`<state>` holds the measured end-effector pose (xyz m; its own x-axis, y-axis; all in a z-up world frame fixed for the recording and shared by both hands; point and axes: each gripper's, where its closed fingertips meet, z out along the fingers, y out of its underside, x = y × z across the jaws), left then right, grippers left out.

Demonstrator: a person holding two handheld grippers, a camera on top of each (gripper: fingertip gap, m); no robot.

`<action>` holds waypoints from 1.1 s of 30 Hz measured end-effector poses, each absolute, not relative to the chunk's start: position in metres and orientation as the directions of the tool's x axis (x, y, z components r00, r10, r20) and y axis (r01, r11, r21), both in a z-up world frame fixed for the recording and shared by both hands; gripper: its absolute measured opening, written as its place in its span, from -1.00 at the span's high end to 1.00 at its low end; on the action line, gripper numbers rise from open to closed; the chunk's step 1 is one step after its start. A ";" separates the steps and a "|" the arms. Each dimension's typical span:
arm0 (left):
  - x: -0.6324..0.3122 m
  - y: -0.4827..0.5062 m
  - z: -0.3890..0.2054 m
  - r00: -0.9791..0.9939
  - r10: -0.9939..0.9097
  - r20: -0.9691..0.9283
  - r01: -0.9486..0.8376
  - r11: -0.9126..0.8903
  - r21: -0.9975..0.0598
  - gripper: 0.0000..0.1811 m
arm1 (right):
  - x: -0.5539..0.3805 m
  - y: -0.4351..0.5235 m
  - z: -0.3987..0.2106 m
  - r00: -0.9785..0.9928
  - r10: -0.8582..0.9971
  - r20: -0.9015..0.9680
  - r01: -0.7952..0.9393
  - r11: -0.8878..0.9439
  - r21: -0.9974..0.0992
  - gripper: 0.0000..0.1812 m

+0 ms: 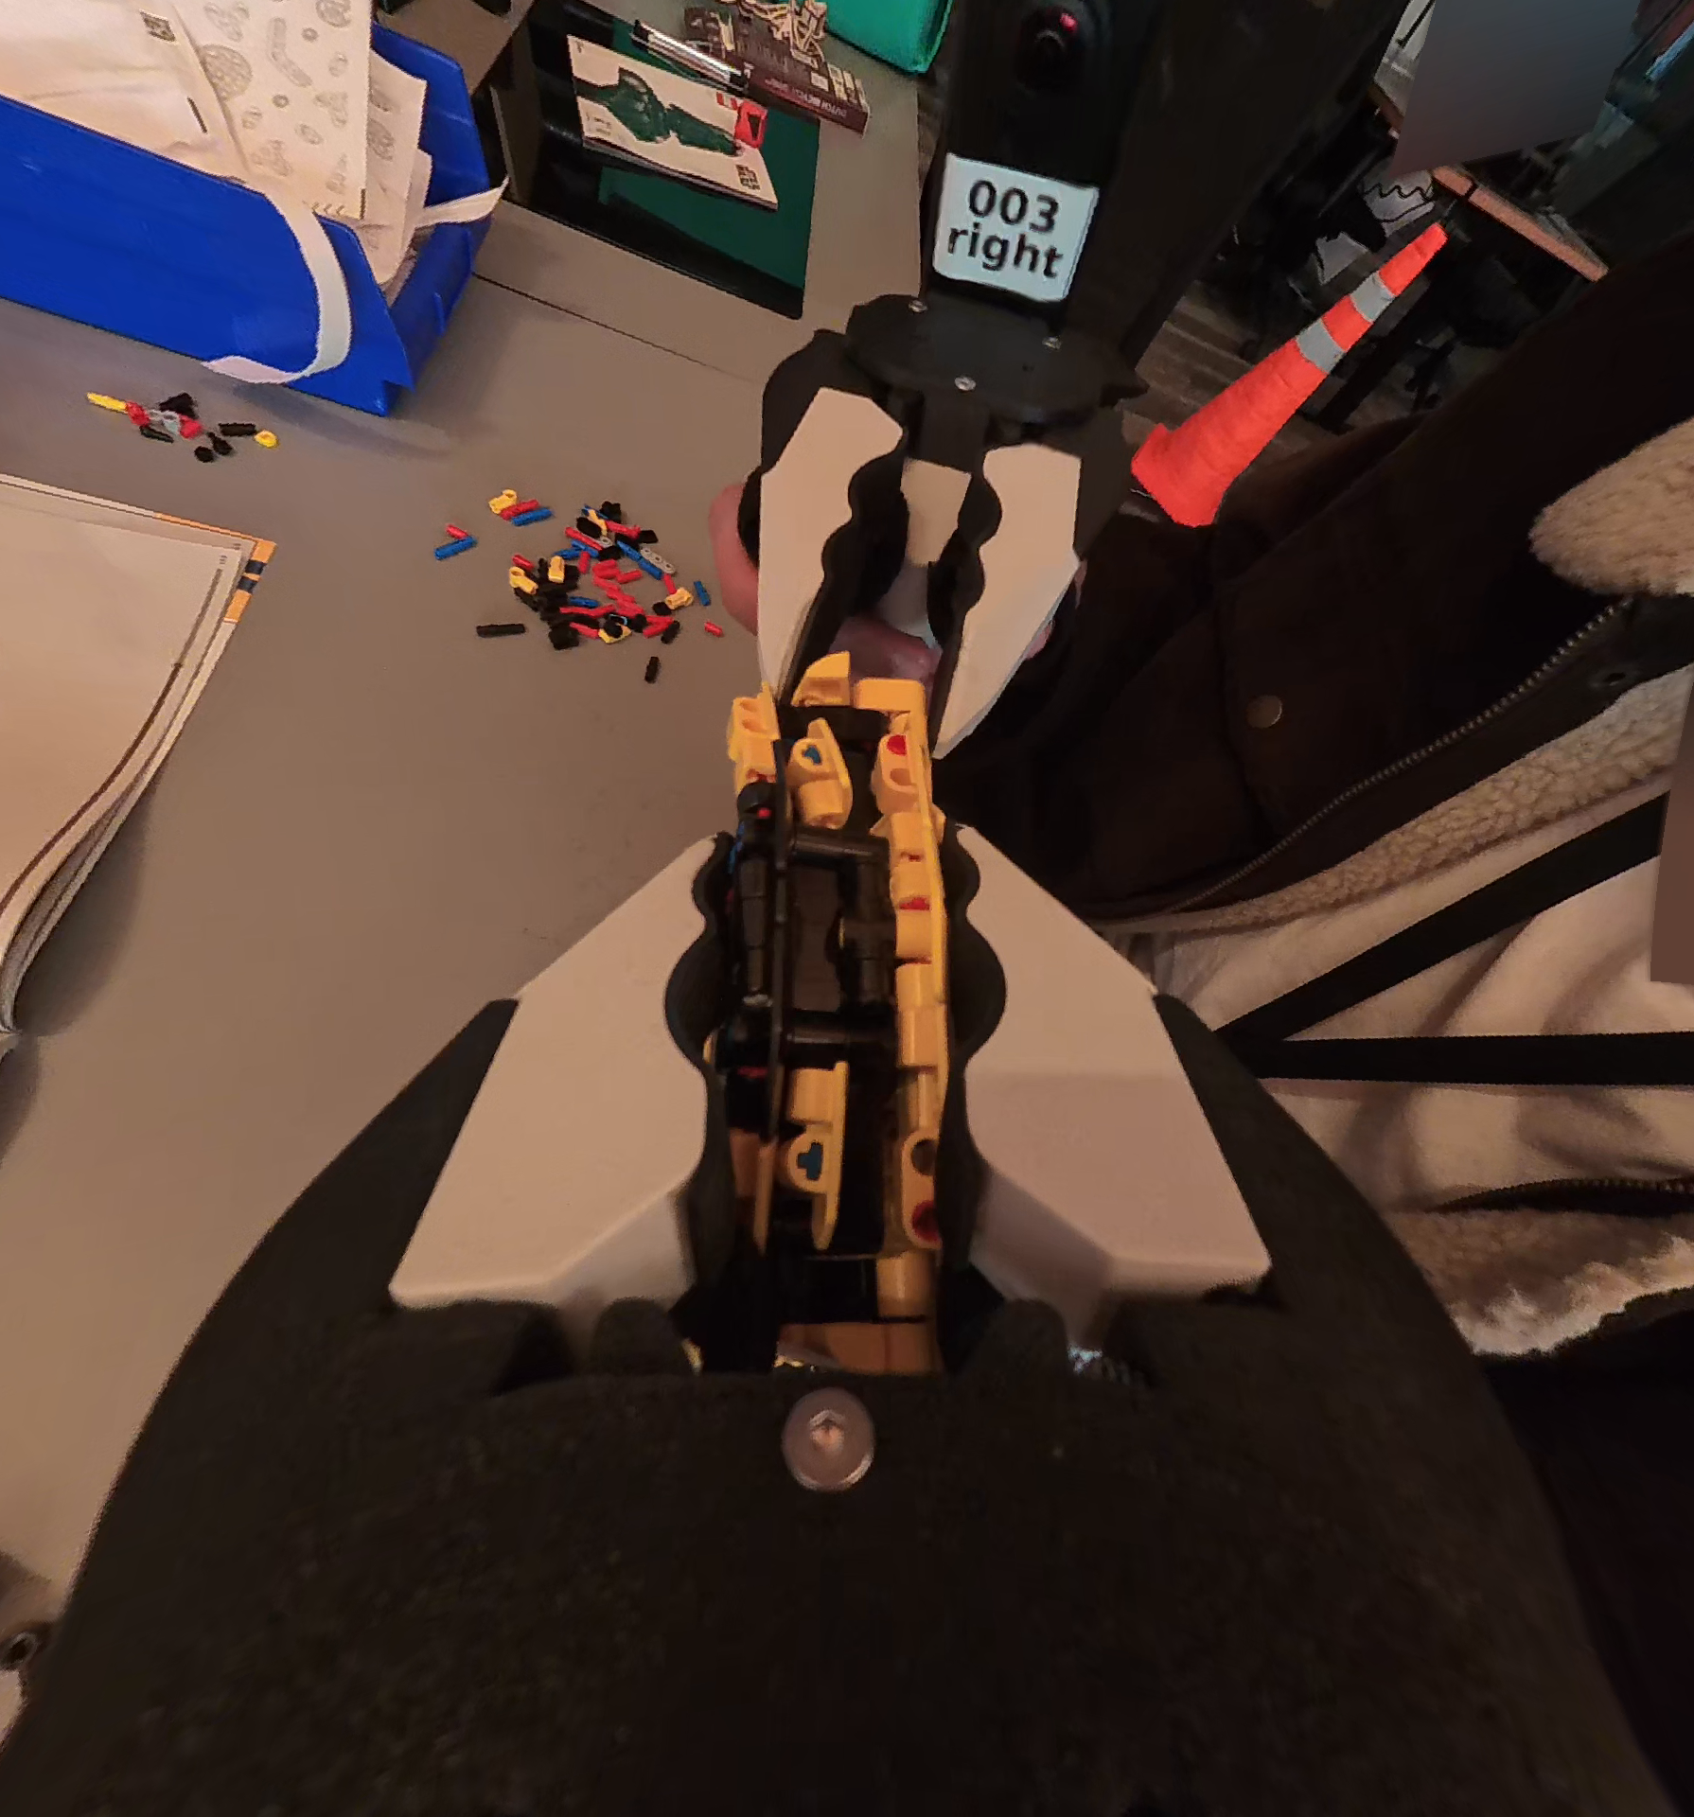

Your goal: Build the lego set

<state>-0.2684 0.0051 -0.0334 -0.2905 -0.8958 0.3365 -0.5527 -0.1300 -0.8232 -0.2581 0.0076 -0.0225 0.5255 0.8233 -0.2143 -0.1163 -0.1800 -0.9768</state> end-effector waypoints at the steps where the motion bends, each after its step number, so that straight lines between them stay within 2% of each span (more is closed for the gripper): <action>1: -0.268 0.005 -0.034 -0.292 -0.896 0.335 -0.553 -0.128 -0.823 0.55 | -0.258 0.008 -0.023 0.520 0.824 -0.225 -0.115 -0.193 -0.974 0.70; 5: -0.267 0.005 -0.034 -0.302 -0.893 0.335 -0.555 -0.120 -0.823 0.55 | -0.257 0.008 -0.024 0.463 0.815 -0.348 -0.163 -0.308 -0.937 0.70; 9: -0.265 0.007 -0.033 -0.290 -0.890 0.351 -0.548 -0.146 -0.824 0.55 | -0.254 0.011 -0.022 0.477 0.820 -0.315 -0.187 -0.255 -0.949 0.70; 12: -0.266 0.005 -0.033 -0.302 -0.888 0.346 -0.548 -0.135 -0.826 0.55 | -0.253 0.006 -0.020 0.498 0.846 -0.191 -0.122 -0.150 -0.981 0.69; 14: -0.268 0.000 -0.033 -0.339 -0.880 0.334 -0.547 -0.104 -0.831 0.55 | -0.249 -0.005 -0.010 0.458 0.888 -0.042 -0.085 -0.003 -0.996 0.51; 15: -0.270 -0.003 -0.033 -0.362 -0.870 0.336 -0.548 -0.093 -0.832 0.55 | -0.243 -0.009 -0.007 0.449 0.893 0.037 -0.056 0.069 -0.996 0.48; 17: -0.270 -0.003 -0.032 -0.394 -0.851 0.346 -0.550 -0.083 -0.831 0.55 | -0.233 -0.007 -0.017 0.429 0.880 0.201 0.092 0.179 -0.980 0.51; 20: -0.269 -0.004 -0.032 -0.444 -0.816 0.371 -0.563 -0.068 -0.824 0.55 | -0.234 -0.004 -0.032 0.342 0.825 0.450 0.294 0.361 -0.885 0.53; 24: -0.265 0.002 -0.032 -0.441 -0.799 0.410 -0.579 -0.096 -0.810 0.55 | -0.246 -0.004 -0.027 0.278 0.635 0.721 0.419 0.595 -0.685 0.73; 26: -0.266 0.003 -0.032 -0.441 -0.795 0.417 -0.578 -0.104 -0.809 0.55 | -0.247 0.000 -0.027 0.263 0.580 0.771 0.451 0.632 -0.630 0.76; 33: -0.266 0.004 -0.032 -0.459 -0.779 0.428 -0.581 -0.102 -0.808 0.55 | -0.248 0.005 -0.021 0.254 0.546 0.798 0.424 0.679 -0.599 0.82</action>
